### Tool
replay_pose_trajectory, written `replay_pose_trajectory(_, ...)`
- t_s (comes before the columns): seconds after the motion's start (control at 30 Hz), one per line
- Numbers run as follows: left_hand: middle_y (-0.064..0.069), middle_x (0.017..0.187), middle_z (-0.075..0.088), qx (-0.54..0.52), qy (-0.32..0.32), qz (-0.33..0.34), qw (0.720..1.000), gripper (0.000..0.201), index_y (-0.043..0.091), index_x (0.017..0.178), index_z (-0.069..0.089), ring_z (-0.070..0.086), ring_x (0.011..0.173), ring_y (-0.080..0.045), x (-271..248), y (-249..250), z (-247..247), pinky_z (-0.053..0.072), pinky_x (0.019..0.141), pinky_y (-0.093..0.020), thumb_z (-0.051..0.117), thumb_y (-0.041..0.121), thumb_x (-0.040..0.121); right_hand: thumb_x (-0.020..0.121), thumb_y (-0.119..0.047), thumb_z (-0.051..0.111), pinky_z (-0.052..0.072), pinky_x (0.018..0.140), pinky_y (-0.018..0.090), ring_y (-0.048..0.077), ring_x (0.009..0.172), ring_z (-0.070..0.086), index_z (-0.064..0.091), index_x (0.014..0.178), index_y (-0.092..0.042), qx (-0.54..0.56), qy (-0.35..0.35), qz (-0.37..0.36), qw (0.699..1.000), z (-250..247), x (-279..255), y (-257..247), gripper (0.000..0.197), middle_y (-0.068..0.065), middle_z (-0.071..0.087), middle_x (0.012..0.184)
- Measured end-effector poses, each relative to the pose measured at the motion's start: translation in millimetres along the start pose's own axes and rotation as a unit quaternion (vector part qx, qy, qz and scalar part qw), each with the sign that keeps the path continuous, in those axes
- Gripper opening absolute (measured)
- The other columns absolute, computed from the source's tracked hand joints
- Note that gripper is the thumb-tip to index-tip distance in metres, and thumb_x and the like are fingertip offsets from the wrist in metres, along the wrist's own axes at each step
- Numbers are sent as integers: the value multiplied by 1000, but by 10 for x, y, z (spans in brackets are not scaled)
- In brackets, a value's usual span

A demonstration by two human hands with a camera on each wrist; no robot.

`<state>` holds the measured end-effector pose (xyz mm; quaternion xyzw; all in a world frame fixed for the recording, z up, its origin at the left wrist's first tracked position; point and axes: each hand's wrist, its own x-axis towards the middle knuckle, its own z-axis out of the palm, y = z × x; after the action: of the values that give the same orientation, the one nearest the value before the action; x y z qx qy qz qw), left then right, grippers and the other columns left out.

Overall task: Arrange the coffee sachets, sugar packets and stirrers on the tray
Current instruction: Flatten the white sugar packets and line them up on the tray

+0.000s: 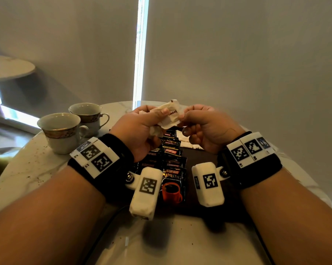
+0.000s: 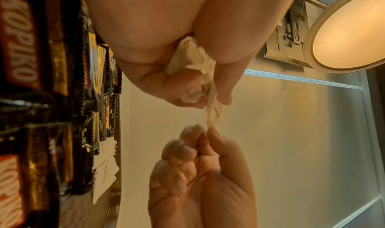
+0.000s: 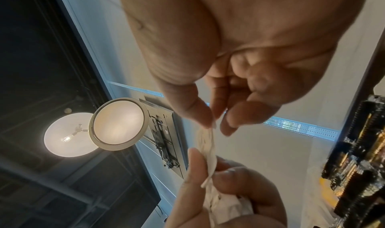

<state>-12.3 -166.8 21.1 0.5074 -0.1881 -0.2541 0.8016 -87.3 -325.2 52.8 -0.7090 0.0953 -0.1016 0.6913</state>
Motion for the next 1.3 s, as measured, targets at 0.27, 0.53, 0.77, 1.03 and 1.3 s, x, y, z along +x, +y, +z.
replay_pose_trajectory(0.27, -7, 97, 61, -52, 1, -53, 997, 26, 13, 100, 67, 55, 61, -11, 41, 15, -40, 37, 38, -20, 68, 37, 91, 92, 1, 48, 43, 44, 21, 17, 56, 64, 52, 83, -11, 35, 35, -33, 998, -8, 22, 2, 16, 7, 70, 71)
replay_pose_trajectory(0.53, -2, 89, 59, -42, -48, -55, 996, 46, 10, 115, 62, 52, 60, -8, 3, 7, -28, 35, 40, -17, 80, 26, 75, 91, 4, 55, 59, 82, 47, 29, 82, 70, 67, 91, -5, 98, 15, -70, 993, 2, 97, 54, 15, 13, 70, 83)
replay_pose_trajectory(0.77, -10, 83, 70, 4, -41, -30, 999, 16, 10, 98, 66, 64, 62, -16, -57, 24, 25, 47, 45, -23, 71, 10, 83, 86, -1, 63, 58, 63, 37, 25, 75, 71, 66, 97, -2, 113, 14, -71, 991, 40, 58, 41, 11, 14, 70, 83)
replay_pose_trajectory(1.03, -12, 88, 70, -37, -6, 0, 999, 11, 7, 108, 61, 67, 66, -15, -15, 29, 13, 51, 48, -22, 61, 8, 97, 95, -6, 53, 47, 47, 23, 16, 60, 65, 58, 100, -6, 41, 26, -45, 998, 11, 6, 35, 7, 11, 70, 81)
replay_pose_trajectory(1.3, -13, 94, 71, -36, 5, -5, 999, 12, 8, 109, 62, 68, 68, -14, -2, 15, 13, 52, 48, -22, 61, 10, 97, 95, -7, 55, 41, 47, 23, 14, 57, 62, 57, 103, -5, 31, 30, -32, 999, 4, 34, 66, 8, 6, 72, 73)
